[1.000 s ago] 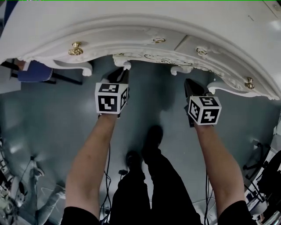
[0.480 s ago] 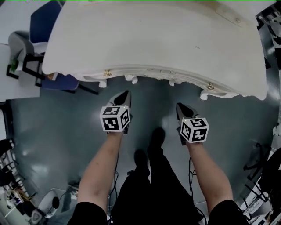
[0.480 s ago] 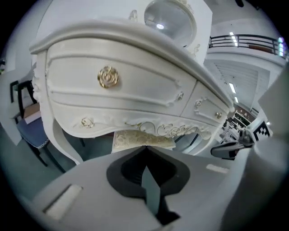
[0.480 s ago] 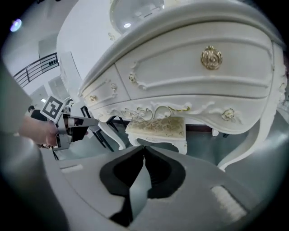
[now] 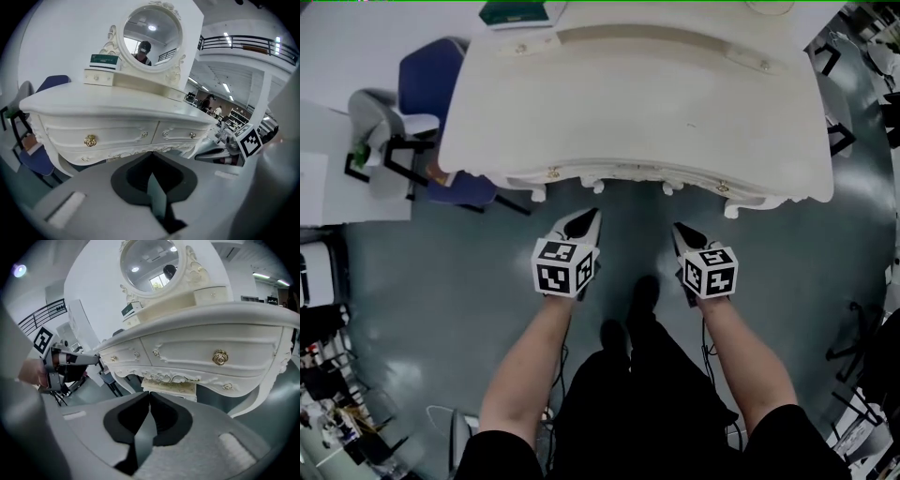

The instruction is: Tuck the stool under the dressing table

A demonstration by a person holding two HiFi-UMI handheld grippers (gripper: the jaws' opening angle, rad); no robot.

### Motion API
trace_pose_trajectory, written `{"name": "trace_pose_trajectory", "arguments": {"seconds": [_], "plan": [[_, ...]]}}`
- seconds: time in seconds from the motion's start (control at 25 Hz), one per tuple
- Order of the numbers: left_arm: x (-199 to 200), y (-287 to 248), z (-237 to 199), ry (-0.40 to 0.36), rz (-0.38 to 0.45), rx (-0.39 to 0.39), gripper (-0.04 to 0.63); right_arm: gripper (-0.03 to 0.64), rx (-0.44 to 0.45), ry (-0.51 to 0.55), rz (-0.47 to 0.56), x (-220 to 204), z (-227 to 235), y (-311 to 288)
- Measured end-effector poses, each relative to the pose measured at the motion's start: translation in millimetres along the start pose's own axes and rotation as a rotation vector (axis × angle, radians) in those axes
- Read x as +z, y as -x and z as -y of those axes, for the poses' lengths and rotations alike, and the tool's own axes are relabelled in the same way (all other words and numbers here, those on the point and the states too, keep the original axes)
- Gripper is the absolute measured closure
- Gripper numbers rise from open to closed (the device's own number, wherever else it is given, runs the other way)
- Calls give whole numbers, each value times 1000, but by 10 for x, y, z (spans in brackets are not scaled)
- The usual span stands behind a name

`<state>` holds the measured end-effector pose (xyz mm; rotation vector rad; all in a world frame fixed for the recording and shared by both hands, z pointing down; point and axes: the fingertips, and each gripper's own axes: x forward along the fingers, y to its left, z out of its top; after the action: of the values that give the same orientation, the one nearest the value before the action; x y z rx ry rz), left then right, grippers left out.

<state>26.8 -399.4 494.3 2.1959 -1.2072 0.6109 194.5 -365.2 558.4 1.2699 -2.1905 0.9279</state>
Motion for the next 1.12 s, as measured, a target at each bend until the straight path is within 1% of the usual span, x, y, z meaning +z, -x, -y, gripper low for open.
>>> {"name": "trace_pose_trajectory", "arguments": {"seconds": [0.16, 0.32, 0.44, 0.64, 0.76, 0.88, 1.12], "plan": [[31, 220, 110, 3, -40, 8, 577, 601, 13, 10, 0, 75, -76, 257], [57, 570, 248, 38, -52, 28, 577, 601, 40, 8, 5, 68, -187, 564], [155, 825, 356, 15, -50, 51, 577, 601, 43, 4, 14, 71, -242, 778], [397, 1156, 477, 12, -6, 52, 577, 604, 56, -33, 54, 159, -387, 1087], [577, 1324, 487, 8, 43, 43, 577, 615, 72, 2, 97, 302, -504, 1269], [755, 1438, 442, 3, 87, 27, 577, 615, 38, 61, 132, 498, -490, 1433], [989, 1625, 362, -46, 124, -20, 577, 615, -44, 98, 198, 792, -537, 1701]]}}
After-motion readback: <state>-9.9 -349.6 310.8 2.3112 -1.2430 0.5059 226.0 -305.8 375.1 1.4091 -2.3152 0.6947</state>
